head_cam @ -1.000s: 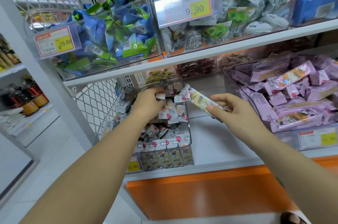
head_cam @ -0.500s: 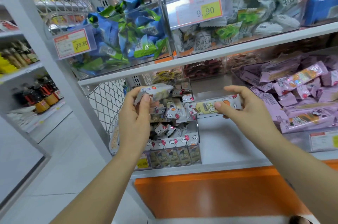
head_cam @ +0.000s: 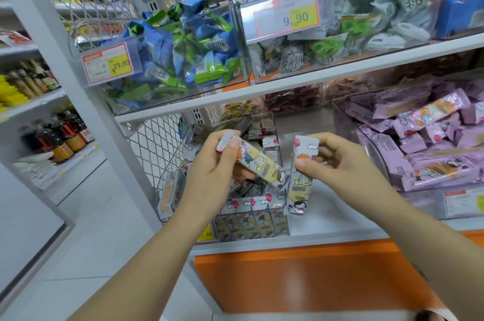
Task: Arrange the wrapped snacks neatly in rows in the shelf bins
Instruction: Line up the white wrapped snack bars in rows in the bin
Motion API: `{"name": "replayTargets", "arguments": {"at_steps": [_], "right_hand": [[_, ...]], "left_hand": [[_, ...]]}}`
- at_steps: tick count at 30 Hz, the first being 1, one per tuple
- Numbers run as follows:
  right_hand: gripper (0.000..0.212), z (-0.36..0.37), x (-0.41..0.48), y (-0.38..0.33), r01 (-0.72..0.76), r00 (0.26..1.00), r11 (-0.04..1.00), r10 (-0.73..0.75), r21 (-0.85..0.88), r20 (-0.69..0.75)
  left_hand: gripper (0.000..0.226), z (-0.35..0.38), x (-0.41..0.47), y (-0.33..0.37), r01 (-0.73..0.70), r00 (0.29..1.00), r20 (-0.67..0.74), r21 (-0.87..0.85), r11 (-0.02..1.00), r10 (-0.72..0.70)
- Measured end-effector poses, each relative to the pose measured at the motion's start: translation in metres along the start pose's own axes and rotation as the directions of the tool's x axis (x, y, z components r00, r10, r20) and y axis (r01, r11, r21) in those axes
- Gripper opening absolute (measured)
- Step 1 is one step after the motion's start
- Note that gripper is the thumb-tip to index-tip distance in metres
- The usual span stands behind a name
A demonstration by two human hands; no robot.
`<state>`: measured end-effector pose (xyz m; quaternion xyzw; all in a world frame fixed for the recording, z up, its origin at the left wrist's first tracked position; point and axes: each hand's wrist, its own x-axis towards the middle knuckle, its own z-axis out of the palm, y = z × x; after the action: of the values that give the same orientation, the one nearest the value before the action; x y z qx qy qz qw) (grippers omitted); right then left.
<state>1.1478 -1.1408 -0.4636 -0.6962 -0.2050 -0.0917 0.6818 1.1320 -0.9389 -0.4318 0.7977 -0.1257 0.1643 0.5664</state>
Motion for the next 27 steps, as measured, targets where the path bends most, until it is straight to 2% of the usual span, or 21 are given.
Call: {"name": "replayTargets", "arguments": {"at_steps": [3, 6, 10, 13, 15, 18, 23, 27], "right_hand": [[0.023, 0.003, -0.003, -0.004, -0.019, 0.996, 1.000, 0.020, -0.013, 0.086], [0.026, 0.006, -0.005, -0.005, -0.025, 0.994, 0.999, 0.027, -0.019, 0.102], [0.028, 0.008, -0.006, -0.007, -0.013, 0.995, 1.000, 0.016, -0.027, 0.098], [0.027, 0.008, -0.006, -0.010, 0.015, 0.996, 1.000, -0.015, -0.008, 0.083], [0.029, 0.005, -0.004, -0.010, 0.041, 0.999, 0.998, -0.041, 0.042, -0.010], [0.033, 0.001, 0.002, -0.009, 0.073, 0.990, 0.997, -0.068, 0.035, -0.124], [0.038, 0.011, 0.003, -0.003, 0.109, 0.987, 0.984, -0.125, -0.143, -0.106], [0.042, 0.023, 0.010, 0.002, 0.188, 0.976, 0.924, -0.214, -0.333, -0.043]], "left_hand": [[0.026, 0.003, -0.001, 0.004, -0.023, 0.996, 0.091, 0.077, 0.997, 0.016], [0.032, 0.009, -0.003, 0.008, -0.024, 0.980, 0.200, 0.111, 0.994, 0.001], [0.044, 0.011, -0.006, 0.004, -0.116, 0.954, 0.300, 0.377, 0.919, -0.002], [0.032, 0.007, -0.006, 0.003, -0.128, 0.968, 0.251, 0.431, 0.893, 0.017], [0.023, 0.002, -0.002, 0.005, -0.103, 0.989, 0.140, 0.412, 0.905, 0.048], [0.026, -0.008, 0.007, 0.004, -0.083, 0.997, 0.038, 0.441, 0.894, 0.074], [0.025, -0.013, 0.015, -0.007, -0.109, 0.980, 0.198, 0.580, 0.808, -0.009], [0.033, -0.013, 0.019, -0.025, -0.077, 0.975, 0.212, 0.614, 0.786, -0.070]]}}
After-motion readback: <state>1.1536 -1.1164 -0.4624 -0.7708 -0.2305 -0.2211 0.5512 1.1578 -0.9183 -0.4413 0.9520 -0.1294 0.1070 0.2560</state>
